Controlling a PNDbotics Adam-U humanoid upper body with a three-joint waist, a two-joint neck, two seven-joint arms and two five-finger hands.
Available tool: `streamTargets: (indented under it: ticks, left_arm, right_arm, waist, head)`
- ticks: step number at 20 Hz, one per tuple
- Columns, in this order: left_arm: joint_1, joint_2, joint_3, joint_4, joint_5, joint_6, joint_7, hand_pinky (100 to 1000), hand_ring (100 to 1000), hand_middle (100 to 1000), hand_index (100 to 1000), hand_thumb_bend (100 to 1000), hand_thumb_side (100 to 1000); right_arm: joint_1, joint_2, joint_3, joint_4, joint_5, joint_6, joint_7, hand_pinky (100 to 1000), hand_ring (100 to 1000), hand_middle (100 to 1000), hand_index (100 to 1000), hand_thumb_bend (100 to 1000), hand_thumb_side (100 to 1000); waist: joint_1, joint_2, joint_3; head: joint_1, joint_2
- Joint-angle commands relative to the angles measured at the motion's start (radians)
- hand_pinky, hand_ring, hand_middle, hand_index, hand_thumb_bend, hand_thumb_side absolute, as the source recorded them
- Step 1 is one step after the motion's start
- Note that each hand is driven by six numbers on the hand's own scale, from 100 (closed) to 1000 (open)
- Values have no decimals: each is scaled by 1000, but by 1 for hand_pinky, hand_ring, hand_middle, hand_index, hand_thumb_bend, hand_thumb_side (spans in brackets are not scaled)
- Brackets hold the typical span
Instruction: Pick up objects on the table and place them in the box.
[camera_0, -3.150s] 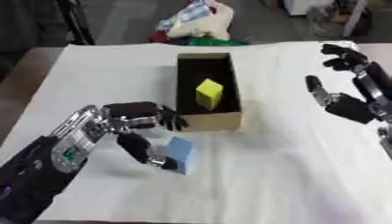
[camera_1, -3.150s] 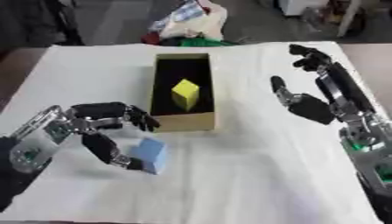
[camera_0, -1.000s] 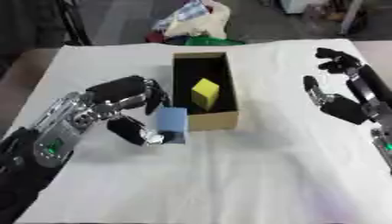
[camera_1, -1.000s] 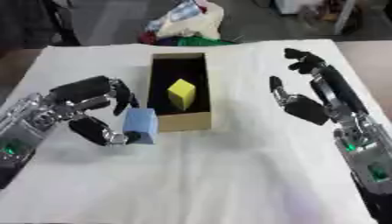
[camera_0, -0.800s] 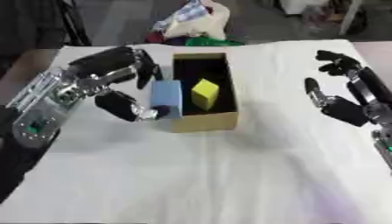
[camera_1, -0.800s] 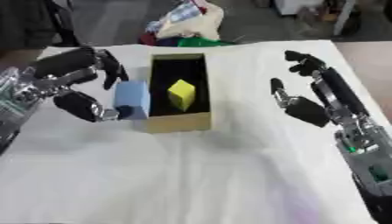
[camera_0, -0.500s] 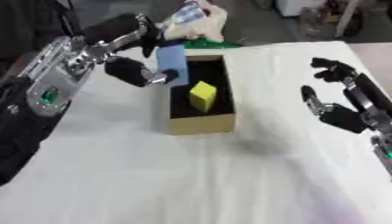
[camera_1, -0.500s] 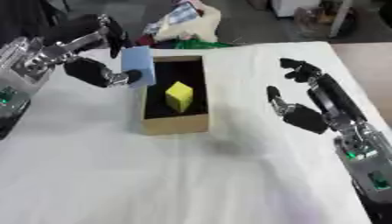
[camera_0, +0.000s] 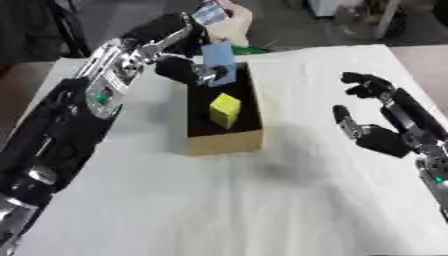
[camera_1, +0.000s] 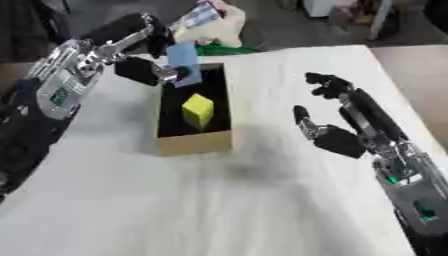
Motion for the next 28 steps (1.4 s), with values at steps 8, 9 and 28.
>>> streamTargets:
  ticks: [8,9,28]
  left_arm:
    - [-50,-75,46,267,-174,18,171,708,638,536,768,550,671]
    - [-50,-80,48,295,-191,14,188,718,659,560,785,562,680]
    - [45,0,98,259,-242,-137,295,845,838,789,941,661,865]
  right_arm:
    - [-12,4,2,-18,-7,-10,10,818,815,867,965,169,707]
    - [-10,4,1,-18,-7,-10,9,818,815,867,965,169,707]
    - [8,4,-18,-8,-3,-3,-10,817,815,868,965,166,709]
  waist:
    - [-3,-9,-15]
    - [-3,-9,-15]
    - [-11,-18,25]
  head:
    - [14,-18]
    - [15,-18]
    - [-8,-14]
